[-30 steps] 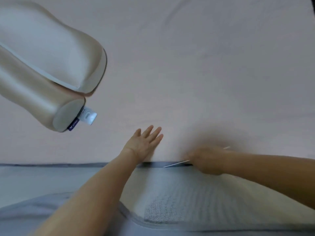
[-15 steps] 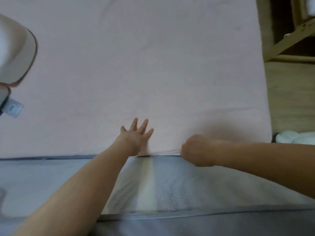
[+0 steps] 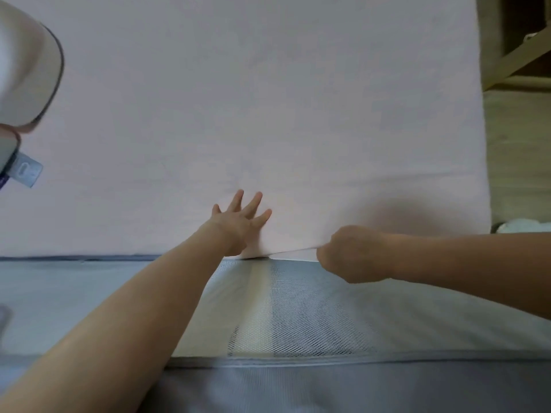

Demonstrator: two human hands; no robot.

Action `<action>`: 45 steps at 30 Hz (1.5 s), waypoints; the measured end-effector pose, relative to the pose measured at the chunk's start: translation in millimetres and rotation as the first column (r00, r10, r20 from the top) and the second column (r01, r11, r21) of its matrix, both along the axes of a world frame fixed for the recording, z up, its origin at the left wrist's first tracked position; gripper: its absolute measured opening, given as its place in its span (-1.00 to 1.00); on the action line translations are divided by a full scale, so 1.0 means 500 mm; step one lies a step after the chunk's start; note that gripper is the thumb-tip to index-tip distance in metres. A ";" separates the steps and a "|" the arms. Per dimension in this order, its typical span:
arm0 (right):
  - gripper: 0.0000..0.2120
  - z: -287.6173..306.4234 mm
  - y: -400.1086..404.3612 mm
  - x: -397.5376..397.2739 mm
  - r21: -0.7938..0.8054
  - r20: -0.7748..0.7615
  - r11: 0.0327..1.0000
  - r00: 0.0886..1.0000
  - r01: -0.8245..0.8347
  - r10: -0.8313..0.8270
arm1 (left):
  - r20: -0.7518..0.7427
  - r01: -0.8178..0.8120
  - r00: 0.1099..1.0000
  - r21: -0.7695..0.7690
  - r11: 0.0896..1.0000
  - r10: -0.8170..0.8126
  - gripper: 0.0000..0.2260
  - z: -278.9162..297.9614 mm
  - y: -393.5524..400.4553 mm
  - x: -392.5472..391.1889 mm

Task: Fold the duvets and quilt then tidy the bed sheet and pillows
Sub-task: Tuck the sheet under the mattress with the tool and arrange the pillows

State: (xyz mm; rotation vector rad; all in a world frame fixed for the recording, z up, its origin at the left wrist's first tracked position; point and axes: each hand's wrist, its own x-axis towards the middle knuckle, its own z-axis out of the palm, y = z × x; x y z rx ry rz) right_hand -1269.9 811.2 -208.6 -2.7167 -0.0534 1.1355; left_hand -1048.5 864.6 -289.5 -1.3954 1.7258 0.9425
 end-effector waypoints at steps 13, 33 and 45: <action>-0.73 -0.045 0.055 0.042 -0.031 -0.077 0.994 0.991 0.108 -0.110 | 0.004 0.017 1.000 -0.023 1.000 -0.017 -0.24 -0.001 0.005 -0.001; -0.70 -0.119 0.146 0.102 -0.076 -0.060 0.933 0.933 0.351 -0.356 | -0.026 -0.036 0.999 -0.062 0.997 0.035 -0.30 0.035 0.030 -0.015; -0.93 -0.168 0.133 0.145 -0.131 -0.007 0.956 0.964 0.262 -0.266 | -0.083 -0.039 0.996 -0.033 0.999 0.036 -0.31 0.031 0.028 0.006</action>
